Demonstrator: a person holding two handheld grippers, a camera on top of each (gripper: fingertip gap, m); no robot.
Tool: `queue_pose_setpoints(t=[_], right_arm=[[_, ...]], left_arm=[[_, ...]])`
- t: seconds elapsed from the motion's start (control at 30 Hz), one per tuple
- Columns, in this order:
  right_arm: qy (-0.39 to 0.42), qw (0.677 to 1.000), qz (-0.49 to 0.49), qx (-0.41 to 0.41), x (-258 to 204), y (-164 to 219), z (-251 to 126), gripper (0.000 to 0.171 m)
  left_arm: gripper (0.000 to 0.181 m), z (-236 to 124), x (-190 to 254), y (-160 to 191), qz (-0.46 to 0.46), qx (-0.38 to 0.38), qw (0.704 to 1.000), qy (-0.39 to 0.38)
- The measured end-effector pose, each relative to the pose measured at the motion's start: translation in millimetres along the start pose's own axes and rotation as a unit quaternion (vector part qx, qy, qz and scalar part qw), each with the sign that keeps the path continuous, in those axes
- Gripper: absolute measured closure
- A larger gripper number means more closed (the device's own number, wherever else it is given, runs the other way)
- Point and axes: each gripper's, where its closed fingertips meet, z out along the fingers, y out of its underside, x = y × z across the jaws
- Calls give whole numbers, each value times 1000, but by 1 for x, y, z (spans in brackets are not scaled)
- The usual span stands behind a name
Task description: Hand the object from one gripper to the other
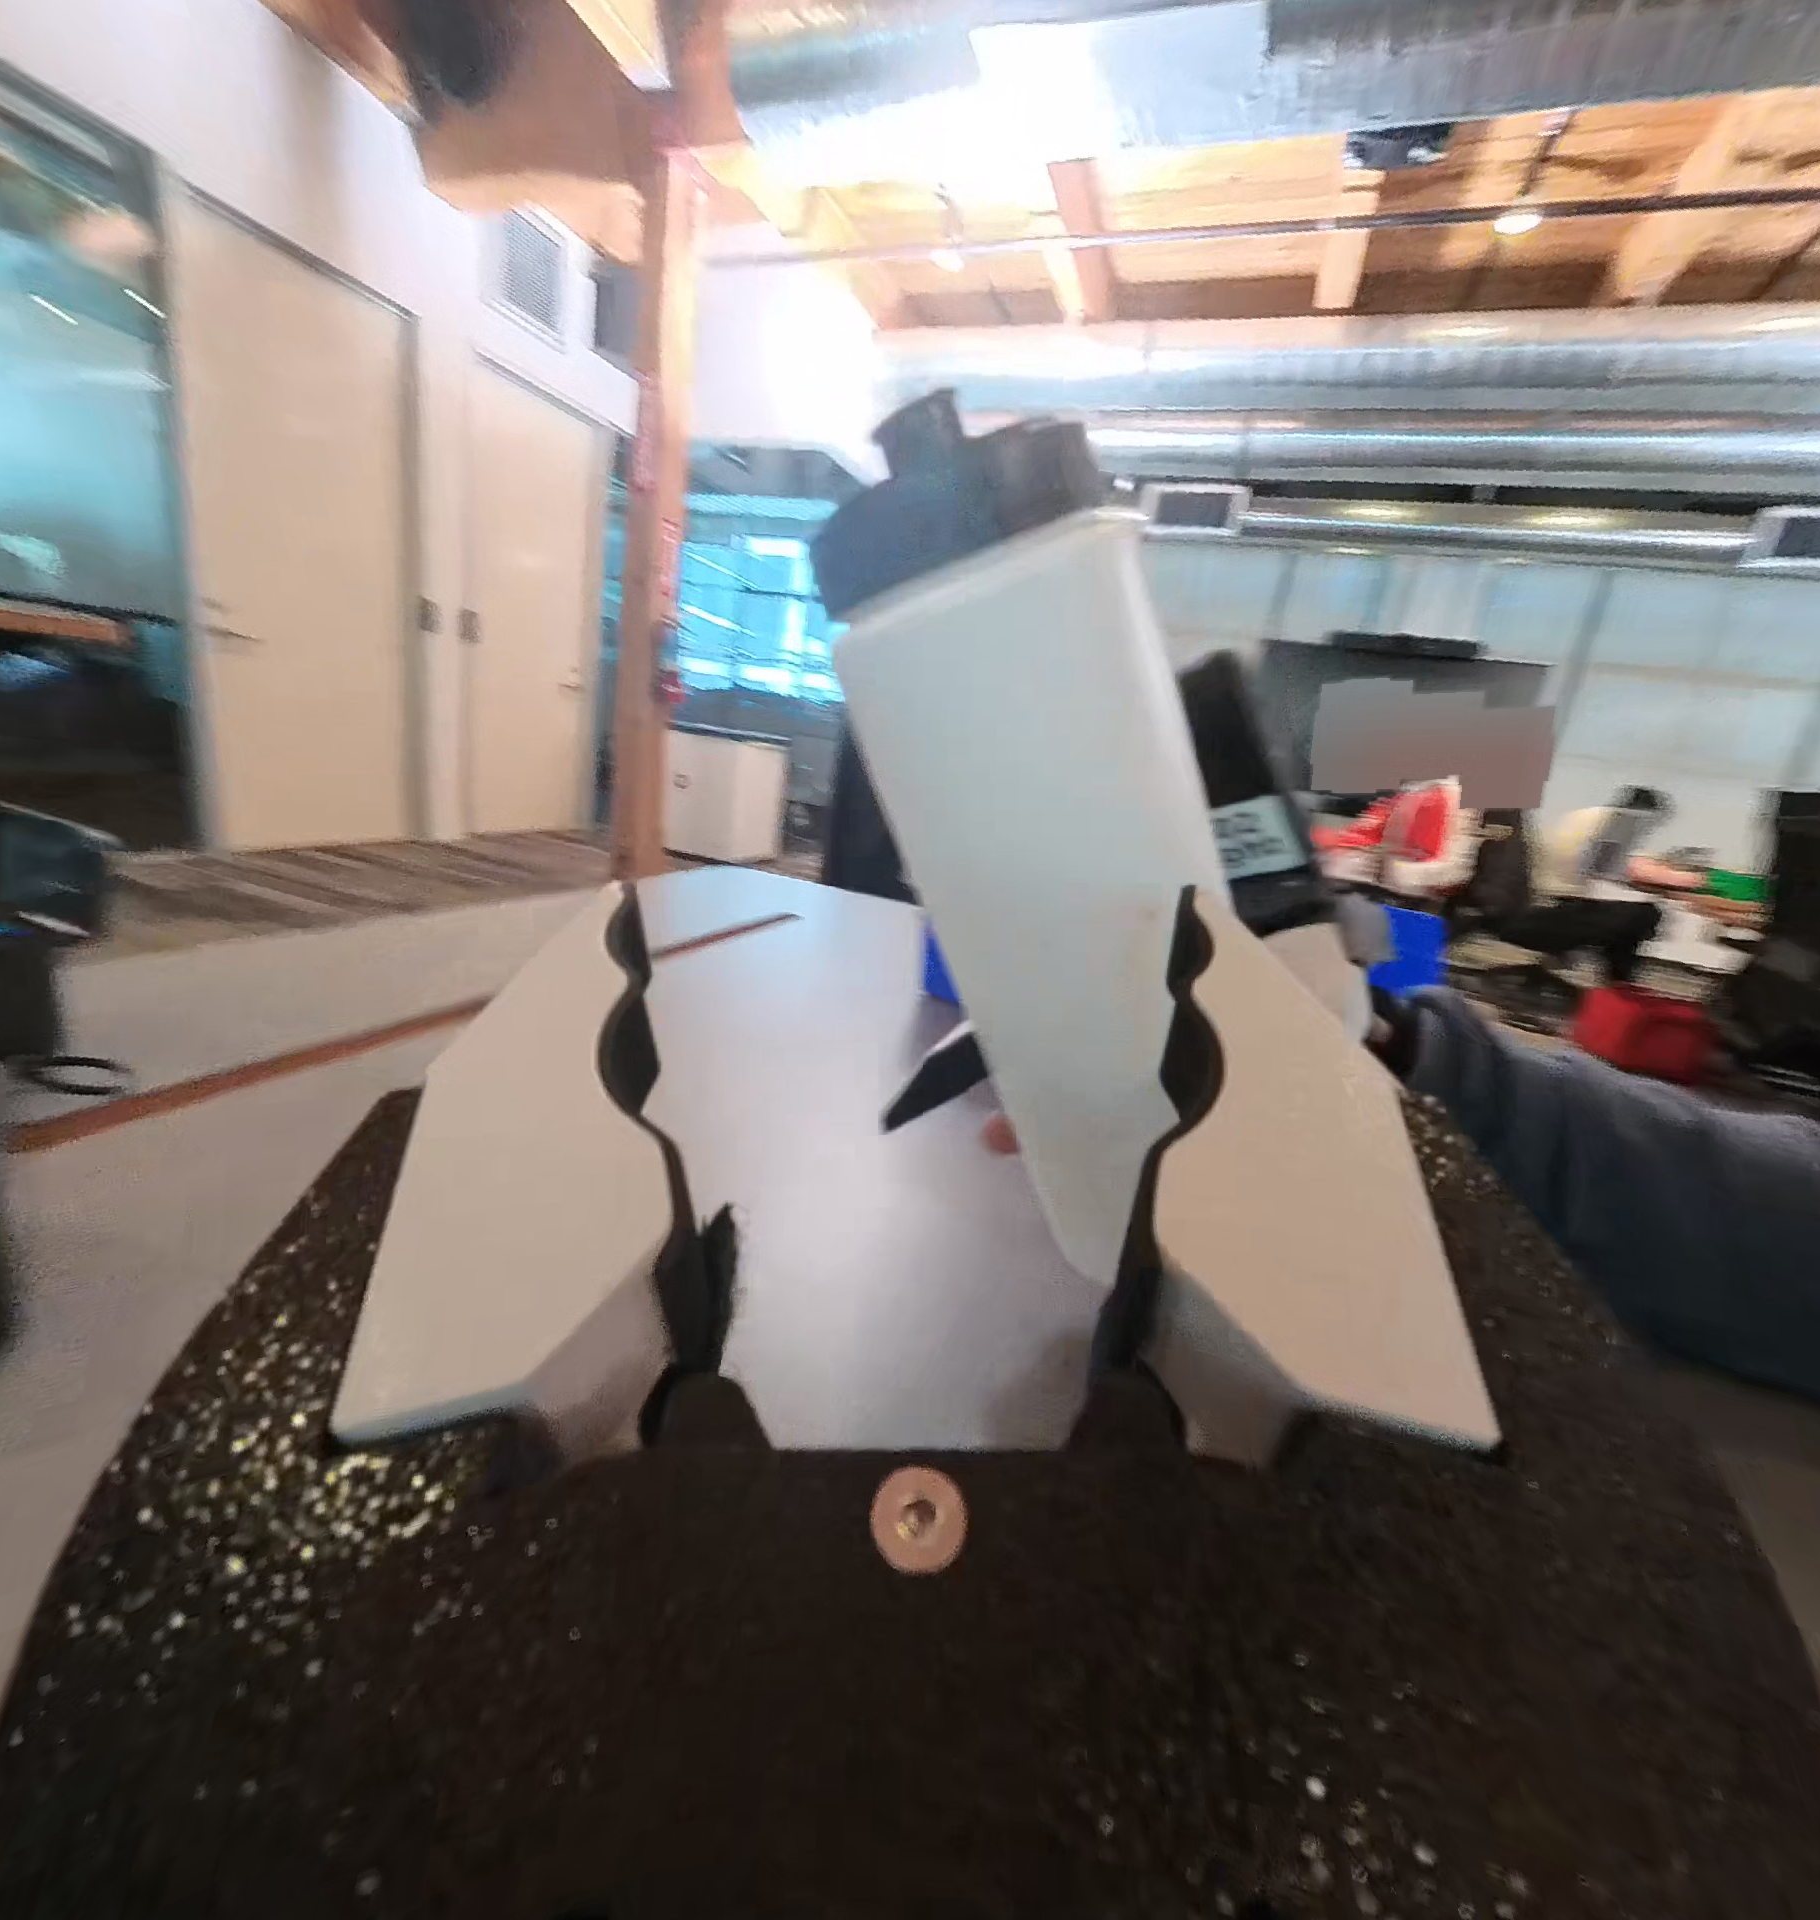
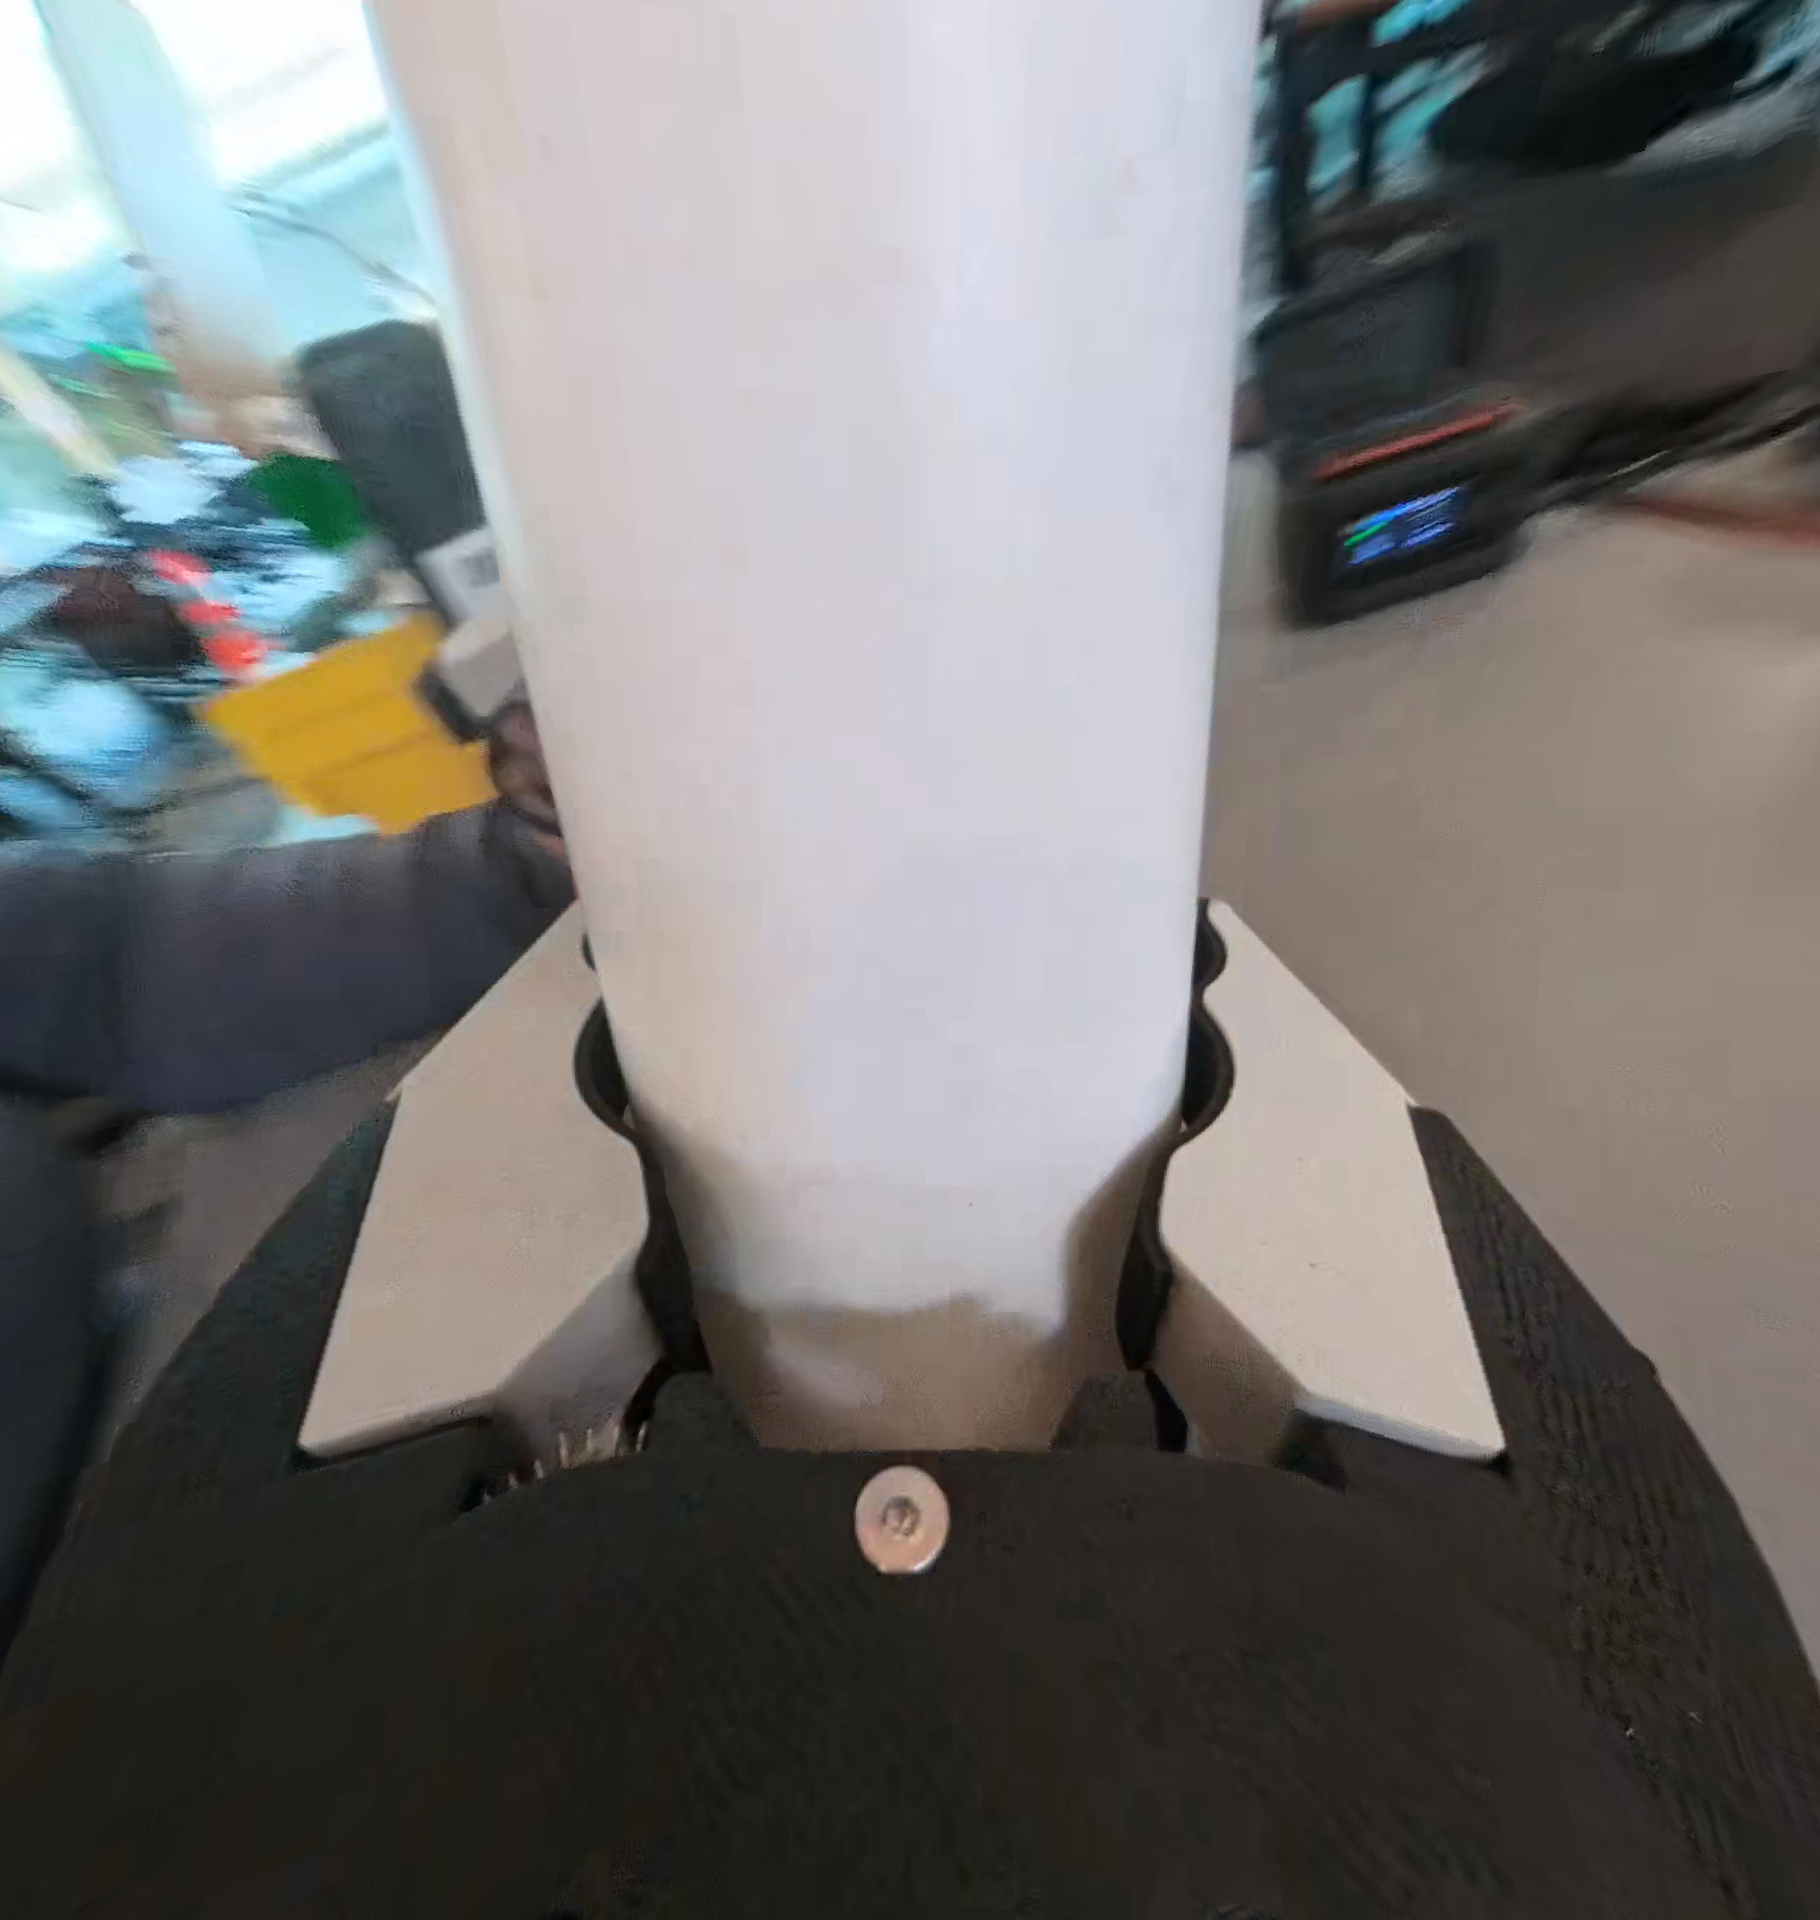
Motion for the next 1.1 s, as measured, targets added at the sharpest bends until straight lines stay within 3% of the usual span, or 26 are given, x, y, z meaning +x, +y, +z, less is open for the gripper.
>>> queue_pose_setpoints(t=[0.1,0.17,0.23,0.3,0.33,0.47,0.6,0.67,0.7,0.87,0.97,1.1], right_arm=[[-114,991,61,-29,-31,12,8,64],[-144,986,69,-42,-43,18,11,64],[-149,985,63,-60,-47,24,15,64],[-145,985,54,-73,-48,29,19,64],[-145,985,54,-78,-49,31,20,64],[-126,988,33,-88,-45,36,22,65],[-90,992,24,-86,-32,32,14,66],[-105,991,27,-78,-35,28,10,75],[-111,991,24,-76,-37,28,11,82],[-104,993,8,-61,-39,23,17,83],[-115,993,5,-14,-46,3,13,84],[-40,997,-40,57,-44,-47,-35,84]], left_arm=[[77,9,20,14,-77,-40,994,73],[76,12,29,23,-114,-60,987,101],[79,13,37,23,-141,-60,980,126],[101,10,49,19,-171,-52,968,175],[103,10,50,19,-189,-53,963,182],[105,11,49,31,-208,-125,952,185],[105,10,43,34,-222,-147,949,168],[104,7,43,37,-241,-155,941,181],[104,6,42,36,-248,-150,939,188],[104,5,43,25,-229,-87,950,196],[78,8,37,18,-195,-45,966,165],[75,4,20,12,-184,-12,975,128]])
